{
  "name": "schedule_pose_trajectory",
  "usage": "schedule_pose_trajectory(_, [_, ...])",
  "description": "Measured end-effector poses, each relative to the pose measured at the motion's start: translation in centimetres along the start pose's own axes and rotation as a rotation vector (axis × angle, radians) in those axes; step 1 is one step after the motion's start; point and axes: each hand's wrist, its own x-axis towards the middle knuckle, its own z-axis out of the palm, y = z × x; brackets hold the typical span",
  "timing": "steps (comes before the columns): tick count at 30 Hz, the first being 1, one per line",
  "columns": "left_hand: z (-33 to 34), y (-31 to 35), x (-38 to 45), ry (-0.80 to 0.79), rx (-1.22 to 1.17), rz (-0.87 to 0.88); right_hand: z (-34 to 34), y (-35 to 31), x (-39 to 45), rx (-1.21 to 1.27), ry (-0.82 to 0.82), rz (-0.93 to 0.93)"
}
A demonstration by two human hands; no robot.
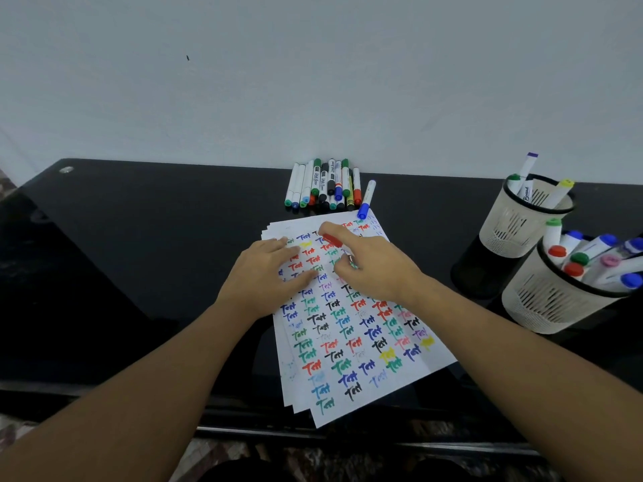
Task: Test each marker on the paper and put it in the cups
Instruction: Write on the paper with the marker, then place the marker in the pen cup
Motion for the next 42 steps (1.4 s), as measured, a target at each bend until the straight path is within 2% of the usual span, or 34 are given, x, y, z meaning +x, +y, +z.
schedule_pose_trajectory(9, [-0.2,0.0,0.0,-0.021,-0.003,-0.002,-0.6,0.3,-0.9,0.309,0.024,0.108])
schedule_pose_trajectory(13, [-0.6,0.3,-0.2,-0.037,0.012,0.054,-1.7,0.6,-1.9,0.489,0.024,0.209])
schedule_pose_trajectory(15, [-0.8,0.5,-0.2,-0.056,0.066,0.102,-2.5,0.9,-2.3,0.464,0.032,0.213])
schedule_pose_trajectory(19, [-1.3,2.1,0.1,-0.115,0.130,0.136,-3.1,1.9,-2.7,0.446,0.160,0.211])
schedule_pose_trajectory(25, [-0.1,4.0,-1.4,-0.329,0.133,0.096,-3.9,0.9,-4.1,0.342,0.321,0.226])
schedule_pose_trajectory(34, [0.5,3.7,-1.8,-0.290,0.123,0.097,-8.8,1.1,-5.6,0.108,0.516,0.183])
schedule_pose_trajectory(42, [0.3,4.0,-1.8,-0.298,0.106,0.074,-16.2,4.5,-7.9,0.030,0.690,0.371])
